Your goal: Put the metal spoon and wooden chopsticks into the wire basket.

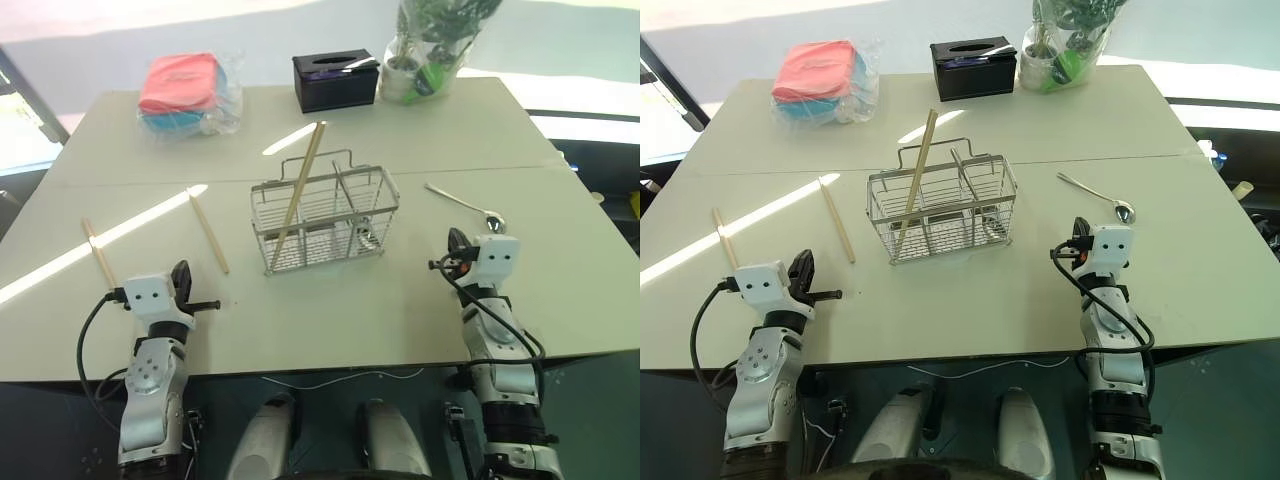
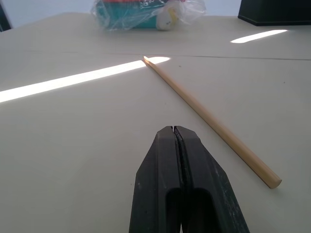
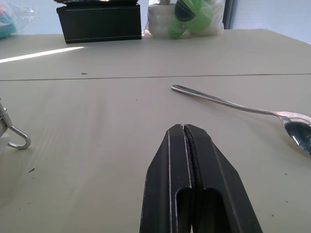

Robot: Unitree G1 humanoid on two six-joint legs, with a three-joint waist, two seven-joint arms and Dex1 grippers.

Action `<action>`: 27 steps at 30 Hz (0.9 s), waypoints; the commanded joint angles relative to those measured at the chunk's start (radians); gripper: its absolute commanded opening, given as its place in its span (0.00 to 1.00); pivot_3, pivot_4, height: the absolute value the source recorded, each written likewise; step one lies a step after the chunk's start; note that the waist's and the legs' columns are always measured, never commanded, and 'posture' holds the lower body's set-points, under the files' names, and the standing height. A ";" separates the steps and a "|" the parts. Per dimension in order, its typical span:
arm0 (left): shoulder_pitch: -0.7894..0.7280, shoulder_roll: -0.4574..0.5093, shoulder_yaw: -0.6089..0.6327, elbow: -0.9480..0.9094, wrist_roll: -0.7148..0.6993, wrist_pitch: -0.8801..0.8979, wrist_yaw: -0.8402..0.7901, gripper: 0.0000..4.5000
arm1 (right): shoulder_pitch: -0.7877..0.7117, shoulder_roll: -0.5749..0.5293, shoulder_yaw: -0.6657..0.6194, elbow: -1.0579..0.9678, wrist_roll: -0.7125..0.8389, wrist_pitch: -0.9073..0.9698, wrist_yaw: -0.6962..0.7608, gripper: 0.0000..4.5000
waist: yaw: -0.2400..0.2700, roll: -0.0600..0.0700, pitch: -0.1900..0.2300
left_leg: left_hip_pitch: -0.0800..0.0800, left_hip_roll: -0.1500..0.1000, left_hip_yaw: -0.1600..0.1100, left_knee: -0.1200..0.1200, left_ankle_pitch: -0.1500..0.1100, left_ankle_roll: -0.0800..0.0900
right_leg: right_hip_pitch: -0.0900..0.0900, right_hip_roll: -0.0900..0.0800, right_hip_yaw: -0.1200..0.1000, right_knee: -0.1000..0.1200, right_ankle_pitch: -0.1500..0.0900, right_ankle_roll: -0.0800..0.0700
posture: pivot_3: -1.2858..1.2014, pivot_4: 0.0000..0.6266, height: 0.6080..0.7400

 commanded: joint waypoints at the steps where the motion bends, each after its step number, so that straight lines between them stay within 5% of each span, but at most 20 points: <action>1: -0.006 0.017 0.015 -0.047 -0.008 0.003 -0.006 0.00 | -0.017 -0.001 -0.004 -0.047 0.003 -0.007 -0.001 0.00 | 0.000 0.000 0.000 | 0.000 0.000 0.000 0.000 0.000 0.000 | 0.000 0.000 0.000 0.000 0.000 0.000 | 0.52 0.24 1.00; 8: -0.093 0.172 0.060 -0.176 -0.197 0.170 -0.157 0.00 | -0.039 -0.013 -0.008 -0.054 0.004 0.006 0.002 0.00 | -0.001 0.000 0.000 | -0.001 0.000 -0.001 0.000 0.000 0.000 | 0.000 0.000 -0.001 0.000 0.000 0.000 | 0.52 0.24 1.00; 11: -0.177 0.362 0.126 -0.278 -0.426 0.339 -0.321 0.00 | -0.049 -0.016 -0.007 -0.044 0.004 0.007 0.009 0.00 | -0.003 0.000 0.000 | -0.001 0.000 -0.001 -0.001 0.000 0.000 | -0.001 0.001 -0.001 0.000 0.000 -0.001 | 0.52 0.24 1.00; 16: -0.254 0.526 0.189 -0.330 -0.648 0.492 -0.427 0.00 | -0.058 -0.018 -0.007 -0.034 0.002 0.007 0.013 0.00 | -0.004 0.002 0.000 | 0.000 0.000 0.000 -0.001 0.000 0.000 | -0.001 0.000 0.000 0.000 -0.001 -0.002 | 0.52 0.24 1.00; 27: -0.418 0.682 0.193 -0.323 -1.062 0.712 -0.533 0.00 | -0.049 -0.022 -0.001 -0.040 -0.012 0.017 0.009 0.00 | -0.003 0.002 0.000 | 0.000 0.000 -0.001 -0.001 0.000 0.000 | -0.001 0.000 0.000 0.000 -0.002 -0.002 | 0.52 0.24 1.00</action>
